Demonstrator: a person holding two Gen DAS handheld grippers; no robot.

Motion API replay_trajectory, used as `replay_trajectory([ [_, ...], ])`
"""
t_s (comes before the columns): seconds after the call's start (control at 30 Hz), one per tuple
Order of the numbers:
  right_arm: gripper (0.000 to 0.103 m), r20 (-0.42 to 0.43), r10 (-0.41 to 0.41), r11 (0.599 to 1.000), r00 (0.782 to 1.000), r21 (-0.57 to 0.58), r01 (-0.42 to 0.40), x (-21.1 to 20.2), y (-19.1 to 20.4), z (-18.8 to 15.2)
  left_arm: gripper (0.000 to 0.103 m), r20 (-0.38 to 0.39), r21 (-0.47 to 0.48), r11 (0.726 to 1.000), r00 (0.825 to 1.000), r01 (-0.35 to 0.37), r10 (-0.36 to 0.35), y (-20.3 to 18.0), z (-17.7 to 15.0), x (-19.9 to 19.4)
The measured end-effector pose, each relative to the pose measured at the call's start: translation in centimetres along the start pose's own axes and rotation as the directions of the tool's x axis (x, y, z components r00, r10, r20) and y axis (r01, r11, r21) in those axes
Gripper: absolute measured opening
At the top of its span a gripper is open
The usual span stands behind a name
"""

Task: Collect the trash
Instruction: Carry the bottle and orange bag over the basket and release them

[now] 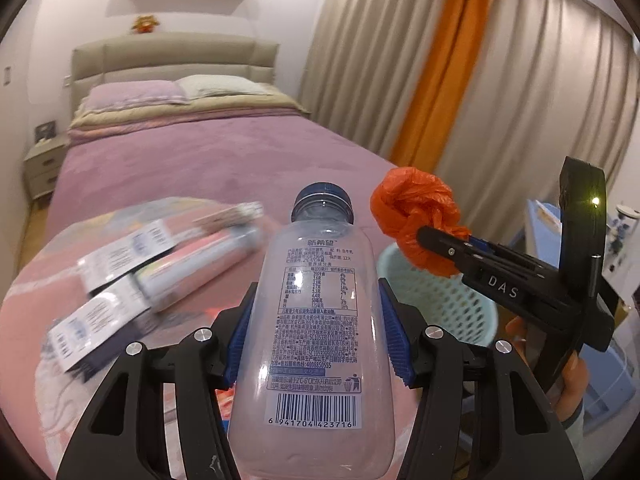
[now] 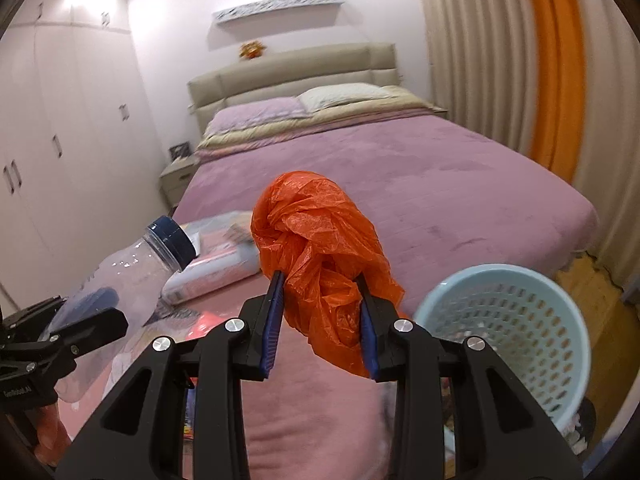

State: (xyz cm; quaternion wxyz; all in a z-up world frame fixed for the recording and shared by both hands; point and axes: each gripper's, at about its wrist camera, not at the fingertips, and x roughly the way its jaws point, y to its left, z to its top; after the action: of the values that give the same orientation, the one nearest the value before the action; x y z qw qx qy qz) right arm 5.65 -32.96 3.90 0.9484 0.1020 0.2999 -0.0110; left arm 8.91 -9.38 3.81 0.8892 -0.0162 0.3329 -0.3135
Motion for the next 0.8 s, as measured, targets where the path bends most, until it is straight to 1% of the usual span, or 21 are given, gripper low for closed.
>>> replay_trajectory([
  [0.1,0.03,0.01,-0.036,0.998,0.999,0.056,0.035,-1.2,-2.4,0.3,0.054,0.001,0.038,0.999,1.0,0.022,-0.022,-2.2,1.0,1.4],
  [0.17,0.03,0.018,-0.067,0.994,0.998,0.088,0.065,-1.8,-4.2,0.4,0.054,0.0,0.056,0.997,0.999,0.051,-0.051,-3.7,1.6,2.3],
  [0.23,0.03,0.016,-0.095,0.988,0.995,0.123,0.092,-2.2,-6.0,0.3,0.054,-0.014,0.045,0.994,0.995,0.095,-0.094,-4.9,2.4,3.7],
  [0.3,0.03,0.004,-0.12,0.981,0.993,0.157,0.118,-2.3,-7.6,0.5,0.054,-0.026,0.039,0.992,0.992,0.122,-0.121,-6.1,3.1,5.3],
  [0.33,0.03,-0.009,-0.136,0.974,0.991,0.184,0.135,-2.3,-8.7,0.4,0.054,-0.031,0.046,0.99,0.991,0.133,-0.132,-6.8,3.4,6.1],
  [0.4,0.03,-0.032,-0.142,0.962,0.989,0.229,0.145,-2.0,-10.7,0.2,0.054,-0.046,0.053,0.987,0.988,0.151,-0.149,-8.1,3.6,7.7],
  [0.5,0.03,-0.065,-0.167,0.944,0.984,0.278,0.179,-1.3,-13.0,-0.2,0.054,-0.073,0.064,0.985,0.985,0.163,-0.158,-9.7,3.8,10.1],
  [0.53,0.03,-0.091,-0.176,0.931,0.98,0.307,0.196,-0.9,-14.1,-0.6,0.054,-0.079,0.066,0.984,0.984,0.168,-0.162,-10.3,3.8,10.8],
  [0.6,0.03,-0.142,-0.169,0.905,0.975,0.369,0.211,0.1,-16.2,-1.4,0.054,-0.098,0.075,0.982,0.981,0.174,-0.167,-11.2,3.5,12.3],
  [0.7,0.03,-0.19,-0.186,0.882,0.964,0.4,0.249,1.3,-18.1,-2.4,0.054,-0.152,0.07,0.981,0.974,0.179,-0.167,-12.0,2.7,15.1],
  [0.8,0.031,-0.22,-0.183,0.871,0.958,0.416,0.262,2.3,-19.3,-3.2,0.054,-0.191,0.058,0.981,0.967,0.185,-0.171,-12.4,1.9,16.9],
])
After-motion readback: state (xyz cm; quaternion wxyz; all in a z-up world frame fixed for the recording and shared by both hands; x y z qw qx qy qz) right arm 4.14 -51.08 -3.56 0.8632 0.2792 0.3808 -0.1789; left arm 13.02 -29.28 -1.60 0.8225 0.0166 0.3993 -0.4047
